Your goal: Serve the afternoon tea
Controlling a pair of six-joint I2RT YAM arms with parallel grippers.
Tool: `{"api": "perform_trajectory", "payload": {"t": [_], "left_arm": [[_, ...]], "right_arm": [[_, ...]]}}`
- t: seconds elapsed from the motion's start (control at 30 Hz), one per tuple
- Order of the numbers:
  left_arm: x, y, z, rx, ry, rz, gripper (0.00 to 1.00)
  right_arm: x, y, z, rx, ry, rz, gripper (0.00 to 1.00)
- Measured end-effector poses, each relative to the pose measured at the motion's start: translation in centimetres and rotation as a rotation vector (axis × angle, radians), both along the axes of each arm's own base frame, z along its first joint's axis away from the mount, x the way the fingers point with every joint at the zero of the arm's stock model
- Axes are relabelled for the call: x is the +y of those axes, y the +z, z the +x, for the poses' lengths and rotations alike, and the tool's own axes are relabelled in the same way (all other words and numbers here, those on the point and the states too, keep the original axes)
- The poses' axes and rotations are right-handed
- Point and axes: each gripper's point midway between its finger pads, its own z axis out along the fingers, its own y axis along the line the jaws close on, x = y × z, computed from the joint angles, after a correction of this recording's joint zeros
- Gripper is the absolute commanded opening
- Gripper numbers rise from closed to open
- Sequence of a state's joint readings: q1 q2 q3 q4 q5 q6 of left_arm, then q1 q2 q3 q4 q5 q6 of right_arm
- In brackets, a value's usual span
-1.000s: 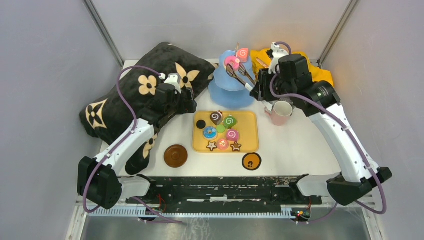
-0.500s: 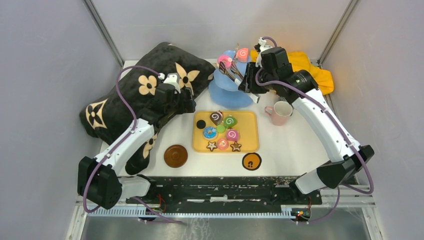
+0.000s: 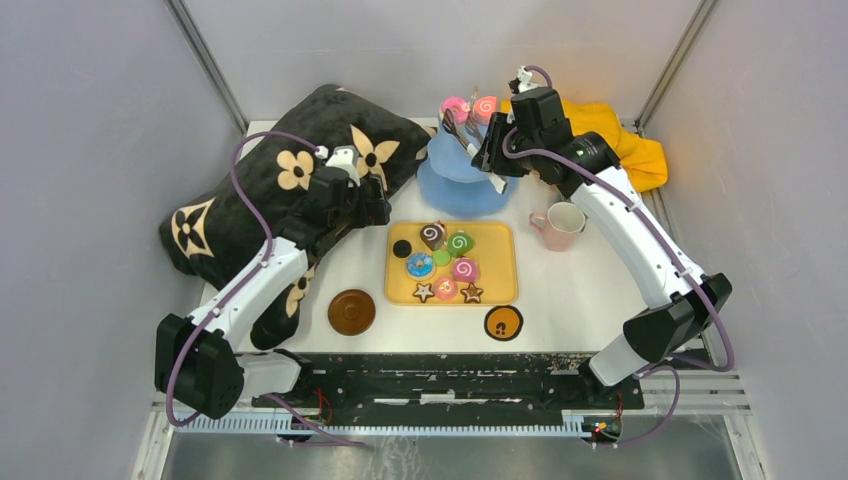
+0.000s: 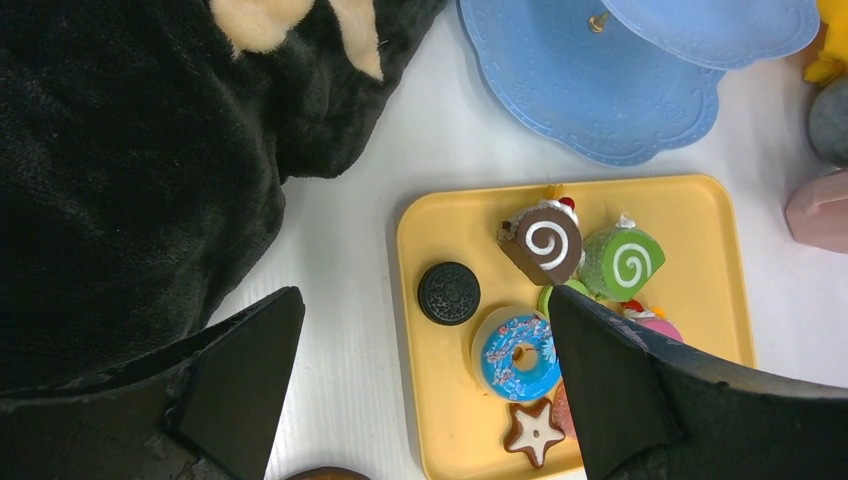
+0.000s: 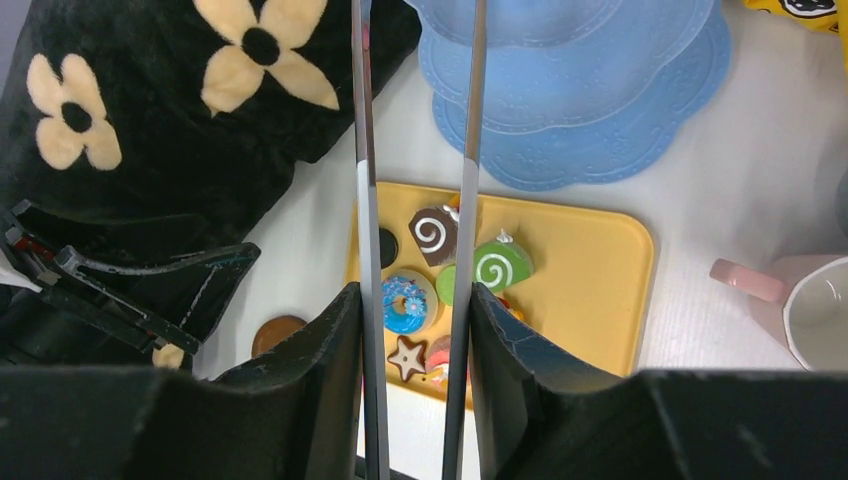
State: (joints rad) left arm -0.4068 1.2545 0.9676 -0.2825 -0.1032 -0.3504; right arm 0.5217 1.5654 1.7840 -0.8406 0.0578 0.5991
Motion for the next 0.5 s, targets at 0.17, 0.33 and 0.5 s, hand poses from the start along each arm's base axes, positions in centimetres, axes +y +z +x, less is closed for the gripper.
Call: {"api": "perform_trajectory", "payload": {"t": [0.17, 0.33, 0.5], "left_arm": [[0.1, 0.2, 0.0, -0.004, 0.002, -0.001, 0.99], [0.1, 0.3, 0.0, -0.007, 0.002, -0.003, 0.99], [0.1, 0.3, 0.0, -0.007, 0.002, -0.003, 0.99]], "right_arm": [[0.4, -0.5, 0.7, 0.006, -0.013, 0.009, 0.01], [0.3, -0.9, 1.1, 0.011, -0.034, 0.006, 0.06], [0.4, -1.3, 1.4, 0.019, -0.043, 0.004, 0.27]]}}
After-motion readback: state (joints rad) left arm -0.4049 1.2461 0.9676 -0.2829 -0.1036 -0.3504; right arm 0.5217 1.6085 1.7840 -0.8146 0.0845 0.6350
